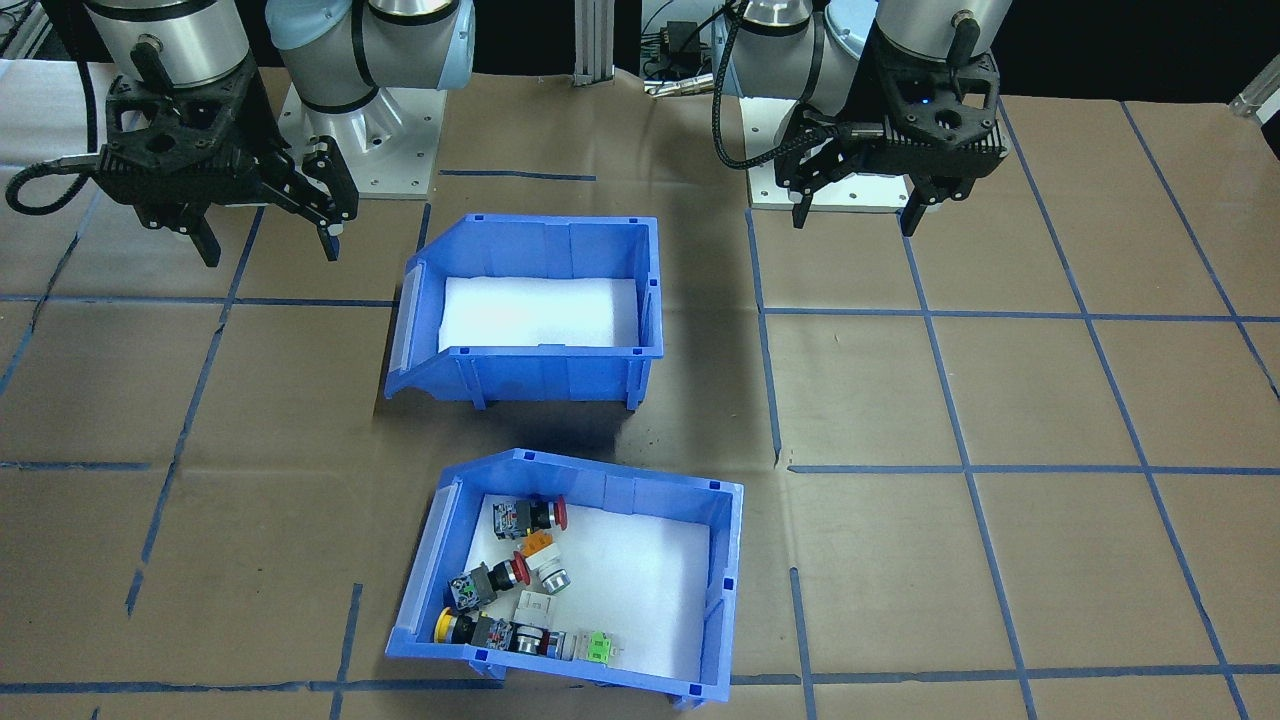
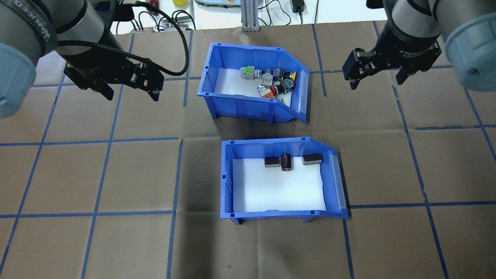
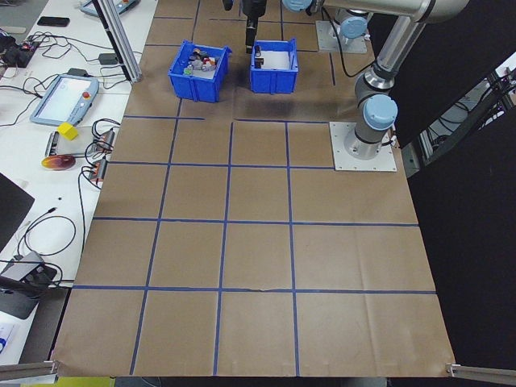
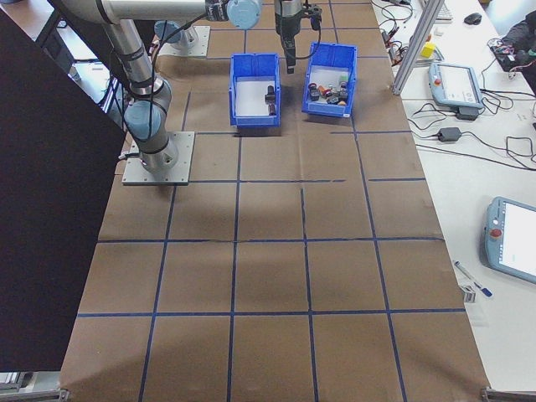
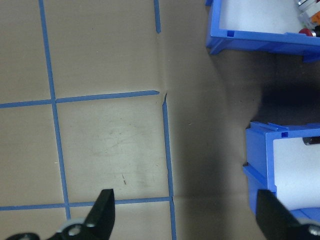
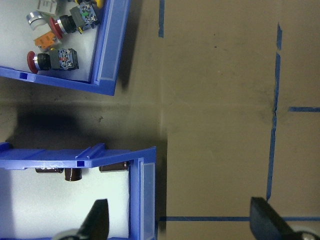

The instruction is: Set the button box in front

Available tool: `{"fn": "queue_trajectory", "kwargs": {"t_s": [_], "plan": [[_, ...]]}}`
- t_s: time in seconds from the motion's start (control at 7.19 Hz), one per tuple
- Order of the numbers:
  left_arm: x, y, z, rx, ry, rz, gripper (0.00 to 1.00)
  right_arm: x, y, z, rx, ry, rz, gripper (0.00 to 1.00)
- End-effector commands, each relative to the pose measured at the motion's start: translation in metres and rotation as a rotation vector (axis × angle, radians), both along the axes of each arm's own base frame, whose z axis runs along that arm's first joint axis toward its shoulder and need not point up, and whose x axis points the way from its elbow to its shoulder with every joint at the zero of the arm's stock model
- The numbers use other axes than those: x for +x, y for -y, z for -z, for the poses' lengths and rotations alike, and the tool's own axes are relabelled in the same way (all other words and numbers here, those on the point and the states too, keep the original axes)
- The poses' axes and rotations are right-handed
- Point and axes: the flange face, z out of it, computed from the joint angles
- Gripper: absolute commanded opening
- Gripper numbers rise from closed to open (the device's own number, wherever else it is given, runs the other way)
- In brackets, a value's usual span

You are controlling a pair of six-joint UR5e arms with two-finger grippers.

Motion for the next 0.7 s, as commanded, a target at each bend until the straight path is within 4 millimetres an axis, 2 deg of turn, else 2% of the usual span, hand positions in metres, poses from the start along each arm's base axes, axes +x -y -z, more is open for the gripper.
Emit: {"fn": "queue_trajectory", "kwargs": {"t_s": [0.0, 0.56], "plan": [[0.0002, 0.0002, -0.0008, -0.002, 0.002, -0.003, 1.0, 0.0002, 0.0059, 0.0079, 0.074, 0.002, 0.039, 1.0], [0.0054, 0.0017, -0.0016, -0.004, 0.008, -0.049, 1.0, 0.0005, 0.0042, 0.0108, 0.091, 0.005, 0.048, 1.0]]}}
